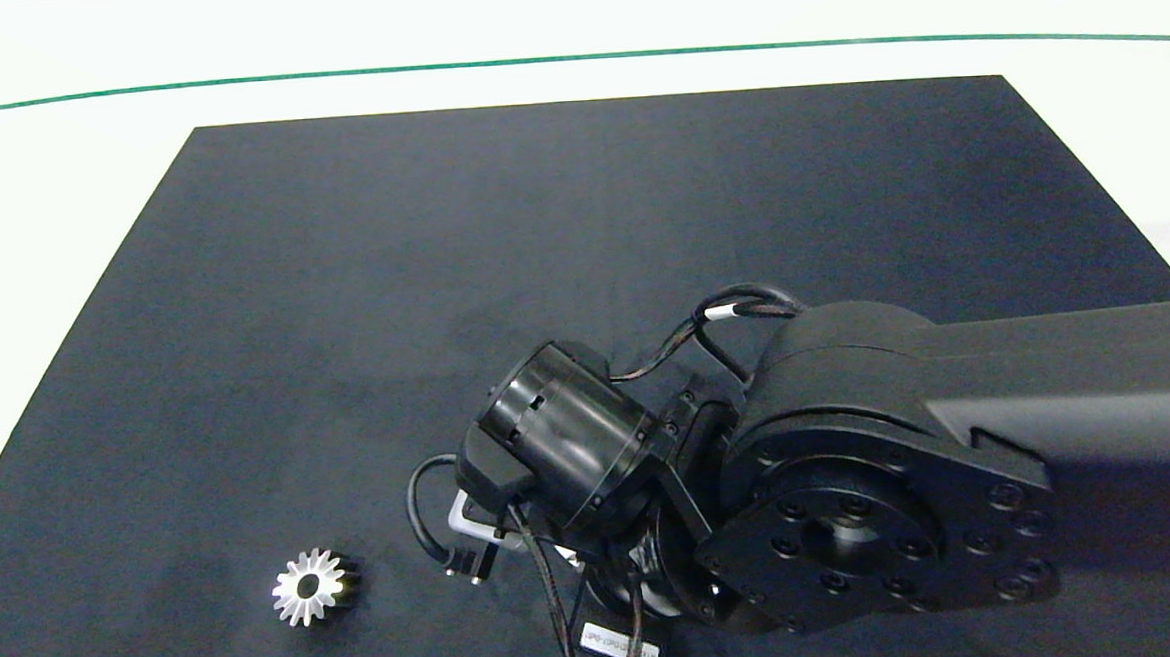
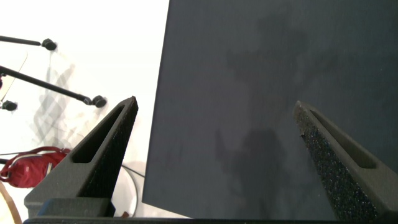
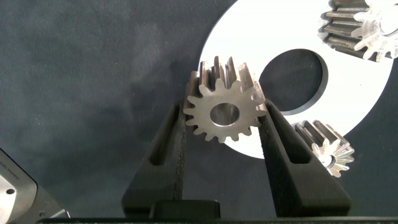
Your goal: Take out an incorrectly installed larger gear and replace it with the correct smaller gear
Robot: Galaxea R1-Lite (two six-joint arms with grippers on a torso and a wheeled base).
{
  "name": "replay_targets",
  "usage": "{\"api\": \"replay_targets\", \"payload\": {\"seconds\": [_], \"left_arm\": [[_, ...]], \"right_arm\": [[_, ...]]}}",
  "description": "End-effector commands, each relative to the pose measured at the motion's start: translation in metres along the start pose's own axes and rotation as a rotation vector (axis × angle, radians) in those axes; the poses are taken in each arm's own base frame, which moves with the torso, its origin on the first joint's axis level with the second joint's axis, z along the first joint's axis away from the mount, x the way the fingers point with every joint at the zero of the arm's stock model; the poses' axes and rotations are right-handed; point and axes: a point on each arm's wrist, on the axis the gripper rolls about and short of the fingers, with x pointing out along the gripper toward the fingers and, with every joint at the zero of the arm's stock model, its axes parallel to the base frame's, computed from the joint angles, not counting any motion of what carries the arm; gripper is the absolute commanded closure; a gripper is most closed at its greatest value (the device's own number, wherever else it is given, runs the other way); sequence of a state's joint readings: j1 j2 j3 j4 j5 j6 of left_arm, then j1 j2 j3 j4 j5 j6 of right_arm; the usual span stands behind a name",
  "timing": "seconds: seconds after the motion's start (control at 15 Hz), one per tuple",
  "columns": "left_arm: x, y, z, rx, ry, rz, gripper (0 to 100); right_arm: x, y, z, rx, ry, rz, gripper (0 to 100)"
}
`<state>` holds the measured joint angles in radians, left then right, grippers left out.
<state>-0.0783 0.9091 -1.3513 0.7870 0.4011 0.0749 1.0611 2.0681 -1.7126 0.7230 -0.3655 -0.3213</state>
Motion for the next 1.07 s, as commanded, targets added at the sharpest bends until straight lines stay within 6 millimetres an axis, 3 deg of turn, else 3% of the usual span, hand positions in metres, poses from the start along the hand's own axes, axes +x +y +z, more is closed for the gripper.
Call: {"api": "replay_targets", "payload": {"seconds": [0.07, 0.13, 0.73, 1.07], "left_arm": [[0.000, 0.000, -0.001, 0.003, 0.006, 0.002, 0], [0.000, 0.000, -0.001, 0.003, 0.006, 0.002, 0], [0.001, 0.000, -0.001, 0.003, 0.007, 0.002, 0], [0.001, 0.000, -0.001, 0.004, 0.009, 0.002, 0]], "right_arm": [[0.002, 0.001, -0.001, -0.007, 0.012, 0.002, 75], [0.002, 0.001, -0.001, -0.007, 0.012, 0.002, 0], [-0.001, 0.000, -0.001, -0.005, 0.005, 0.001, 0], [-0.030, -0.011, -0.004, 0.022, -0.061, -0.021, 0]]}}
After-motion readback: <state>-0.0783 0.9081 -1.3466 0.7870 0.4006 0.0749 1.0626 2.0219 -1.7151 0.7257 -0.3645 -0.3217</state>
